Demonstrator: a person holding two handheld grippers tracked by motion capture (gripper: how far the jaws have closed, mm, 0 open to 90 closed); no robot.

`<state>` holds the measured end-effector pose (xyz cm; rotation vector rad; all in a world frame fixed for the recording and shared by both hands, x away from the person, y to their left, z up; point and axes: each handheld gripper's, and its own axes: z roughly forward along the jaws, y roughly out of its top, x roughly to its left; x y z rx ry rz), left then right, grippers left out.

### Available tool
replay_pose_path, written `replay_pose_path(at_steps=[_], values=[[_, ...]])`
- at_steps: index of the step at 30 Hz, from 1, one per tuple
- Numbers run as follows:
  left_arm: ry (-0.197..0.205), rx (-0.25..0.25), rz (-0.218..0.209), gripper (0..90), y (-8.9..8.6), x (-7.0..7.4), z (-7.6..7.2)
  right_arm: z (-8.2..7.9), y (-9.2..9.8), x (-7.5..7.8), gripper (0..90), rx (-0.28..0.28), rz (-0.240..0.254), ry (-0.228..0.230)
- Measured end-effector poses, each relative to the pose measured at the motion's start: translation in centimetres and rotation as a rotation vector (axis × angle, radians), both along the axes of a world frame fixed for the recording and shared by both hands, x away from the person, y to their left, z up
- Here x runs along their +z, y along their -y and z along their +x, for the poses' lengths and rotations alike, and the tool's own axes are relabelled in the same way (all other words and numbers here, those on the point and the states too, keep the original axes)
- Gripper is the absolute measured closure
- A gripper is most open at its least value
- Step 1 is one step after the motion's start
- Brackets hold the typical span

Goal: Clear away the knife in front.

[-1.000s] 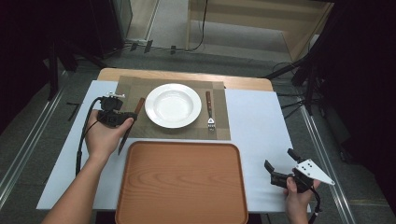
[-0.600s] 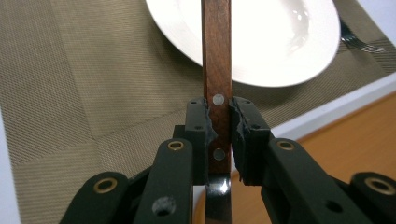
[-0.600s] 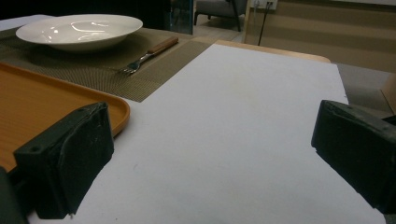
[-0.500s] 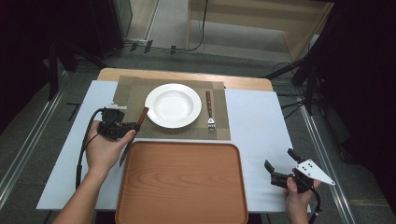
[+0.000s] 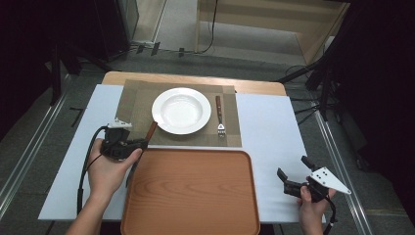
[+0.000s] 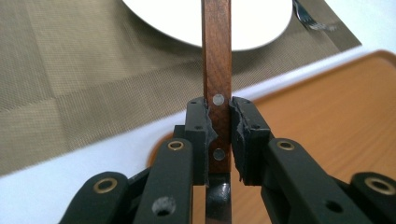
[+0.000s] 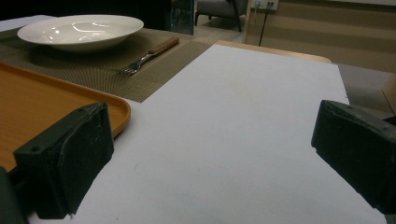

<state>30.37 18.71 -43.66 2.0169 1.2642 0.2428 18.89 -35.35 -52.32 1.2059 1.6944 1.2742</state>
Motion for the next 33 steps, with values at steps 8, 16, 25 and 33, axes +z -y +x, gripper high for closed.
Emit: replay_pose_path(at_steps=[8,16,25,33], values=[[-0.011,-0.016,-0.016,76.7,0.3,-1.0,-1.8,0.0,0.0,0.0,0.0,0.0,-0.001,0.001],[-0.022,-0.007,-0.033,76.6,0.2,-1.9,-3.4,0.0,0.0,0.0,0.0,0.002,-0.004,0.0],[-0.046,0.002,-0.04,76.5,0.2,-3.2,-4.6,0.0,-0.1,0.0,0.0,0.0,-0.005,-0.001],[-0.071,0.028,-0.065,76.4,-0.2,-5.0,-5.5,0.0,-0.1,0.0,0.0,0.001,-0.008,-0.001]])
